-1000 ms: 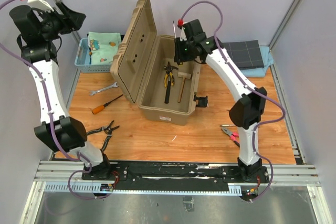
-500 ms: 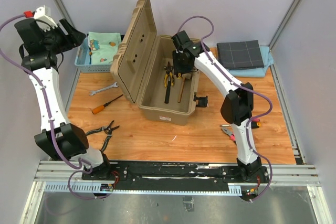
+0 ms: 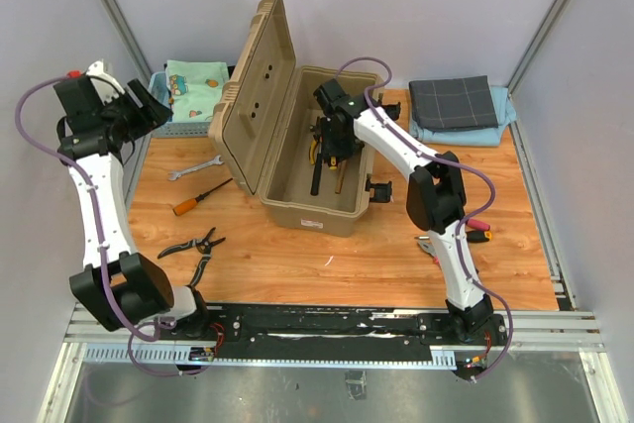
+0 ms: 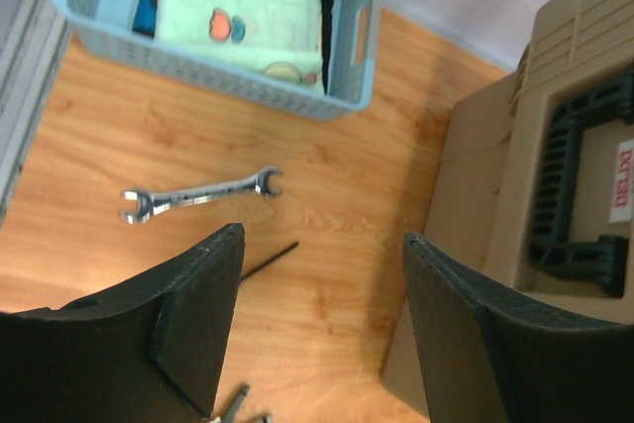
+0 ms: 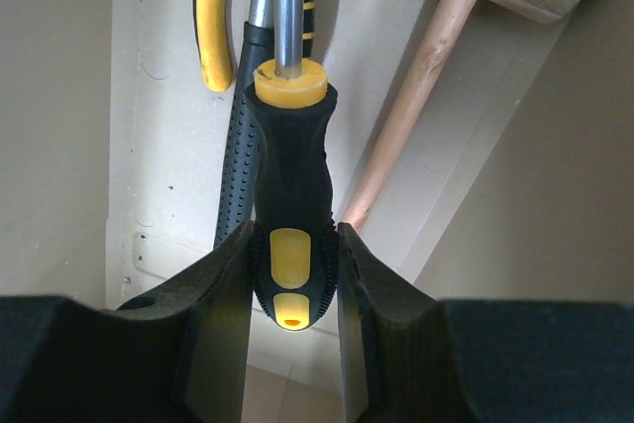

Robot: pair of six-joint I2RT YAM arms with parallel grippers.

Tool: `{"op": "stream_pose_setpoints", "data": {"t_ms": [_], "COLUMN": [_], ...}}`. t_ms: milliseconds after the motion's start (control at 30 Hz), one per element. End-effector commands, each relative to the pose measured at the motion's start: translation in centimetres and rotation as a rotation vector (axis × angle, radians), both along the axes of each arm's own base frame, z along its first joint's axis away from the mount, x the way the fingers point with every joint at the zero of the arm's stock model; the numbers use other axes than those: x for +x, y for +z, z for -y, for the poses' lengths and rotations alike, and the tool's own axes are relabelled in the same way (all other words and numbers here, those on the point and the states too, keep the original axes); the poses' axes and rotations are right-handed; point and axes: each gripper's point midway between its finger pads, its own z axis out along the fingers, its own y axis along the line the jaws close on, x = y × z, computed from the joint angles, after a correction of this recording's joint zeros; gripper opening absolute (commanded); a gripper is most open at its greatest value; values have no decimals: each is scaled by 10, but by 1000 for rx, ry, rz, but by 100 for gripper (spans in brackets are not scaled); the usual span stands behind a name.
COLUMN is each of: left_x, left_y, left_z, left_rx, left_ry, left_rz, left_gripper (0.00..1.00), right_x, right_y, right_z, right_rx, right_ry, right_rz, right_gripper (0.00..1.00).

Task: Pack the tool kit
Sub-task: Place the screwdriver in the toolbox.

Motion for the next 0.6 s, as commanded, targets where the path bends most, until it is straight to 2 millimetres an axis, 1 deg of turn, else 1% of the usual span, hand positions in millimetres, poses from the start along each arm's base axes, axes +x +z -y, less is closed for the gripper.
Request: {"op": "stream_pose_setpoints", "data": {"t_ms": [0, 67, 133, 333, 400, 467, 567], "left_x": [-26, -33, -38, -43, -46, -50, -57], "left_y": [-36, -52, -63, -74, -78, -85, -99], "left_z": [4, 7, 9, 14, 17, 20, 25], "left_rx": [-76, -118, -155, -224, -249, -280, -342], "left_ry": [65, 84, 97, 118, 122, 136, 165], "left_rz": [-103, -148, -179, -206, -214, -232, -272], "left_gripper": [69, 69, 69, 69, 69, 70, 70], "right_x": [-6, -8, -9, -8, -6, -4, 0], "right_y": [-5, -8, -9, -6, -2, 4, 20], "right_z": [-6, -6, -5, -3, -3, -4, -7], "right_rx": [5, 2, 0, -5, 1, 10, 32], "right_ry": [-10, -7, -6, -1, 1, 7, 20], "right_rz": [-17, -26, -31, -21, -10, 6, 45], "right_gripper": [10, 18, 26, 52, 60, 66, 70]}}
